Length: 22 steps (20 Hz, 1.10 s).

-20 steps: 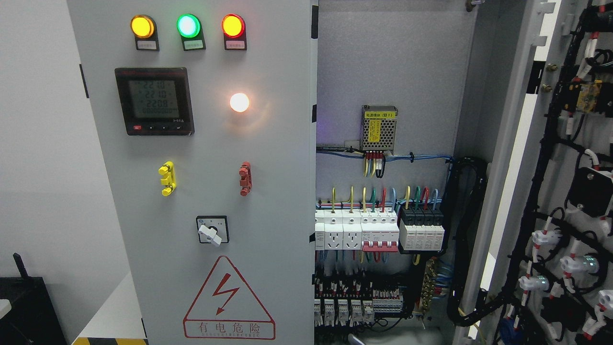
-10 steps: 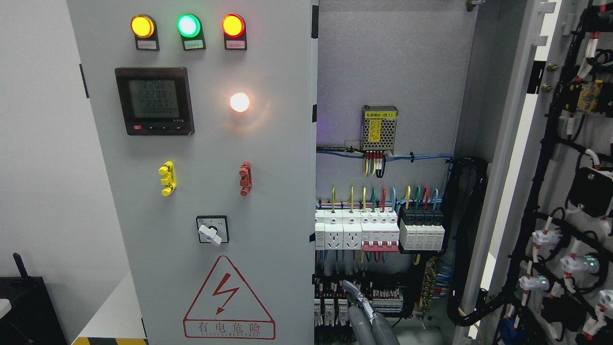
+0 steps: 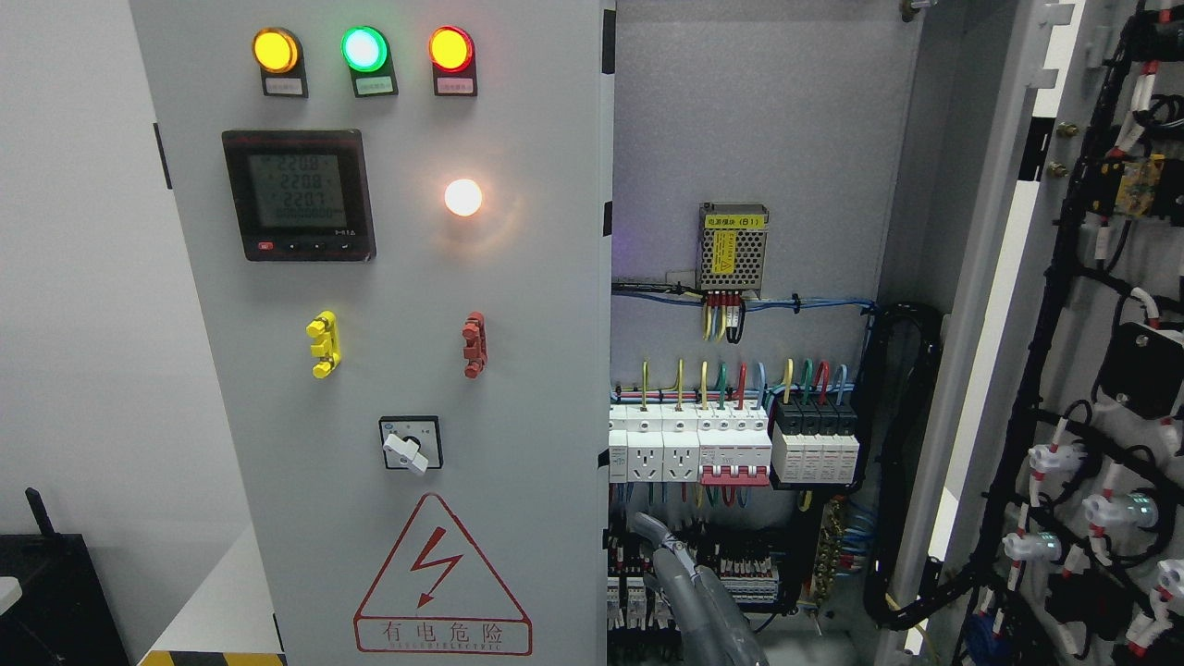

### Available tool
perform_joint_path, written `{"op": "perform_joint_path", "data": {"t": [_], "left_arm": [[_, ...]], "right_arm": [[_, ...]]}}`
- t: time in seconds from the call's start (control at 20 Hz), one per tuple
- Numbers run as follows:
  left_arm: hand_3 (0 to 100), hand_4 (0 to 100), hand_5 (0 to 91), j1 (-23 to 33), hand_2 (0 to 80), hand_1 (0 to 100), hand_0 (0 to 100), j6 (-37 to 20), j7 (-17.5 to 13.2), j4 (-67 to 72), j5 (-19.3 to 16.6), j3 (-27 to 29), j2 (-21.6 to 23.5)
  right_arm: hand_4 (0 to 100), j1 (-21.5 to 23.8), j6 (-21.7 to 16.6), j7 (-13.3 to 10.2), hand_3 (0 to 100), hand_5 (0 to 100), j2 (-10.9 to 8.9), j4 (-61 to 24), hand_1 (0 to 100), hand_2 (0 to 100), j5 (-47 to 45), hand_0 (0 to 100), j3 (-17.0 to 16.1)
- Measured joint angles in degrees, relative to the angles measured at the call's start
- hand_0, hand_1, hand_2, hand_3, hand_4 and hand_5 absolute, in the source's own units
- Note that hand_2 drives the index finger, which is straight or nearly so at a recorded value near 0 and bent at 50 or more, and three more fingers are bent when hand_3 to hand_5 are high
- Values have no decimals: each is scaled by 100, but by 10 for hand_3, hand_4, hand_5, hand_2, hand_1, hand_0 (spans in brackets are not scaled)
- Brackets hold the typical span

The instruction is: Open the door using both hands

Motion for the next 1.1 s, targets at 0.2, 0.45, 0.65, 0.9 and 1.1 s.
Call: {"op": "perform_joint_path", "data": {"t": [0.2,0.45,0.65,0.9,1.1], "left_arm": [[0,0,0,0,0,0,0,-1,1,0,0,0,0],[0,0,0,-3,0,0,0,-1,1,0,0,0,0],[0,0,0,-3,0,0,0,-1,2,1,0,1,-1],[0,0,0,-1,0,0,0,-1,4,1,0,1,-2],[0,0,0,0,0,0,0,-1,24,1,0,1,-3]], "right_arm": [[0,-113,-5,34,0,0,23,241,0,0,-51,386,-44],[0,-228,-41,49,0,0,33,535,0,0,-82,386,-96],[0,-342,-44,58,0,0,31,730,0,0,-118,386,-122],[0,-475,-31,59,0,0,15,913,0,0,-397,386,-142],[0,-566,-13,60,0,0,-27,1014,0,0,-582,386,-152]]}}
